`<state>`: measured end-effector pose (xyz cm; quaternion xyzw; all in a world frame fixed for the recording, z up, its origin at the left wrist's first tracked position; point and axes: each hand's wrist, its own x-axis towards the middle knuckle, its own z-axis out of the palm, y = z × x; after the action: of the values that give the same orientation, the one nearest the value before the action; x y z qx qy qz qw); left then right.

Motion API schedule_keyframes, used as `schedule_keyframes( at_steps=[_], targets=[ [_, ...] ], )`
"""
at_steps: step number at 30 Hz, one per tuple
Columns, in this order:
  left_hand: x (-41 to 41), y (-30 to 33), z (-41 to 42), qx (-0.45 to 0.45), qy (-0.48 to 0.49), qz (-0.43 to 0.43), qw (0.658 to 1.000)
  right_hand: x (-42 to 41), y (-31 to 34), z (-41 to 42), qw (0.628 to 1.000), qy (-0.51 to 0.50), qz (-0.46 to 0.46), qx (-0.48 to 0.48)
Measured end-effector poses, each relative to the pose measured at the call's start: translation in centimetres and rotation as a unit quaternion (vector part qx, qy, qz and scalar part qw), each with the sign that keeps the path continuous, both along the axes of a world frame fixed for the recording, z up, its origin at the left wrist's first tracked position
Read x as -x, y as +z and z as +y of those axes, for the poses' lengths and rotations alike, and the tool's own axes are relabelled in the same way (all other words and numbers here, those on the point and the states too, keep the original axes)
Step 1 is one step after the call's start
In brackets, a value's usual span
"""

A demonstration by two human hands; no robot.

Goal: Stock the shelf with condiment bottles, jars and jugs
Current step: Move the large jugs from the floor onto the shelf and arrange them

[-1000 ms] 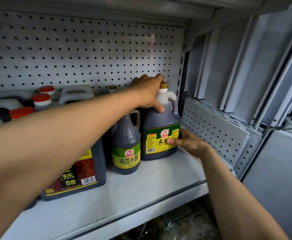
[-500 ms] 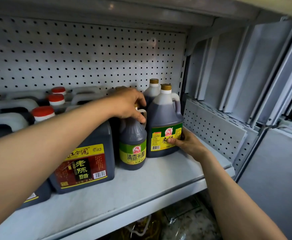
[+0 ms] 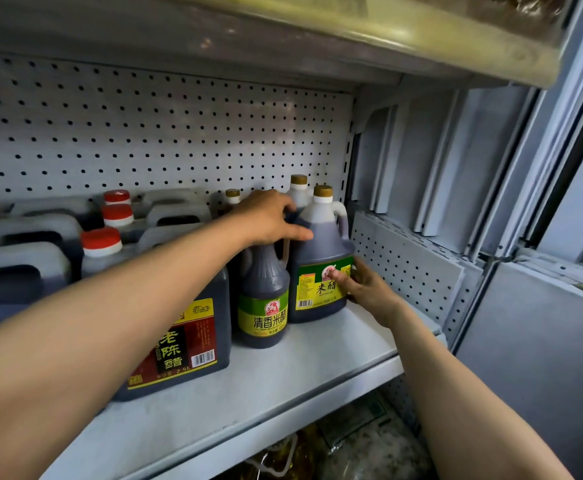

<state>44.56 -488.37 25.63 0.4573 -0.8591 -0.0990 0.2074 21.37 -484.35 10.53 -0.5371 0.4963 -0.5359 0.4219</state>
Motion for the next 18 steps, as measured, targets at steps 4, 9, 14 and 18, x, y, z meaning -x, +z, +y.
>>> schedule_keyframes(
  at_steps=[4,9,14,18],
  targets=[
    [2.8,0.1,-1.0,0.019,0.028,-0.021,0.999,-0.3,0.0,-0.2,1.000,-0.001,-0.010,0.003],
    [4.7,0.1,-2.4,0.036,0.026,-0.091,0.995,-0.2,-0.2,-0.9,0.999,0.009,-0.030,0.017],
    [5.7,0.3,-2.9,0.092,0.055,-0.090,0.990,0.4,-0.5,-1.3,0.998,0.030,-0.058,0.014],
    [5.8,0.2,-3.2,0.109,0.051,-0.095,0.988,1.0,-0.5,-1.5,0.997,0.038,-0.061,0.001]
  ],
)
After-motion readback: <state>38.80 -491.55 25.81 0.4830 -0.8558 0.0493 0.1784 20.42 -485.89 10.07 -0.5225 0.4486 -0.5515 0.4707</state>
